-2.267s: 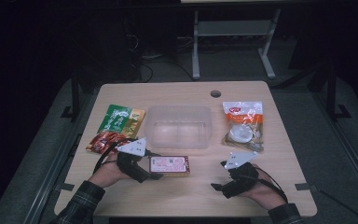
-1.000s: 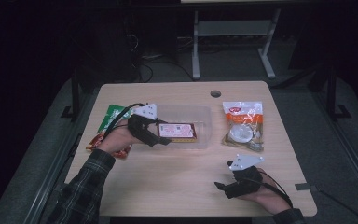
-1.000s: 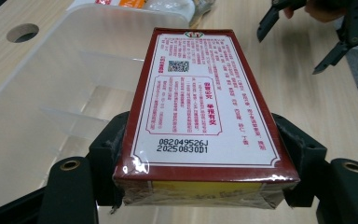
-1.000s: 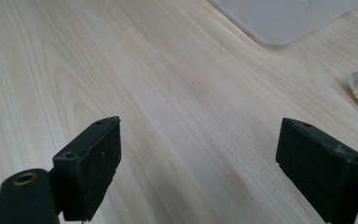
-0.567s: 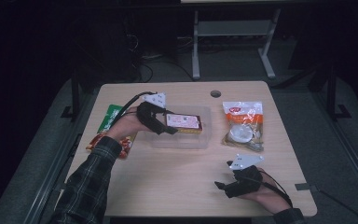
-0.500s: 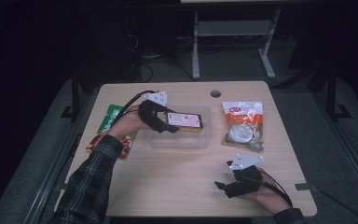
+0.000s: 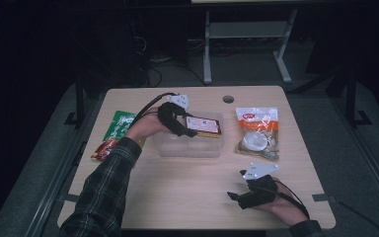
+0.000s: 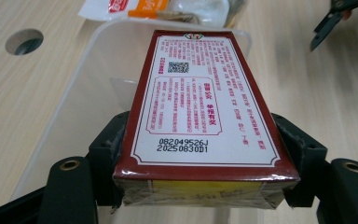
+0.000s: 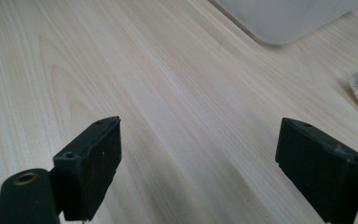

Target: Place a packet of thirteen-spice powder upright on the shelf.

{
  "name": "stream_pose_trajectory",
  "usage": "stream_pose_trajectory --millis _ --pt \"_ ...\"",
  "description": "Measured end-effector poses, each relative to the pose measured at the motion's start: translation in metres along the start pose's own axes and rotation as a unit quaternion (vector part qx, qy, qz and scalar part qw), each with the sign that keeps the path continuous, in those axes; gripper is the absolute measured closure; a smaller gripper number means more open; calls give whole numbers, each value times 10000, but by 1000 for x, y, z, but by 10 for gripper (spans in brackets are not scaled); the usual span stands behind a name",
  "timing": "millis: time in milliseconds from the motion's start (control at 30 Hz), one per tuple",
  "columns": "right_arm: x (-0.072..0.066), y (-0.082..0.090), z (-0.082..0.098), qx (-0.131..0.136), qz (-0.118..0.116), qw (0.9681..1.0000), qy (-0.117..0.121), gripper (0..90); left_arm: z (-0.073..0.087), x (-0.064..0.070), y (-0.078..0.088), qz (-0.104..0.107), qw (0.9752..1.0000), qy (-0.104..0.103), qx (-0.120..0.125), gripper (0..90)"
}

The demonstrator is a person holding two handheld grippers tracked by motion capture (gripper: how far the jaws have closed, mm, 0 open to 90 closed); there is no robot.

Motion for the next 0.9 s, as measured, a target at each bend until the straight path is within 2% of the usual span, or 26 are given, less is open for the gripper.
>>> stream_pose_trajectory --millis 267,500,567,633,733,900 --pt "1 1 0 13 -2 10000 -25 137 1 -3 -8 -31 9999 94 -25 311" --pt "0 0 0 -1 -11 10000 -1 137 -1 -4 -10 -30 10000 33 -17 310" --pt "0 -1 0 -2 -11 10000 -13 137 -3 -3 -11 -13 9999 79 68 310" --pt "0 -1 0 -4 -15 10000 -10 137 -4 -3 -10 -20 10000 14 54 310" --pt "0 -1 0 -2 -20 10000 -15 137 -7 -3 -9 -34 9998 59 163 310" --pt "0 -1 0 0 -22 10000 -7 138 -15 -3 -8 -60 9994 9 330 309"
Point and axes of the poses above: each handheld gripper's, and its own axes: y roughly backward along the jaws, z roughly out of its underside, x roughly to its right, the point moved 10 cm from there along -y, roughly forward along the jaws, and after that the axes turned 8 degrees about z, right-handed, at the moved point
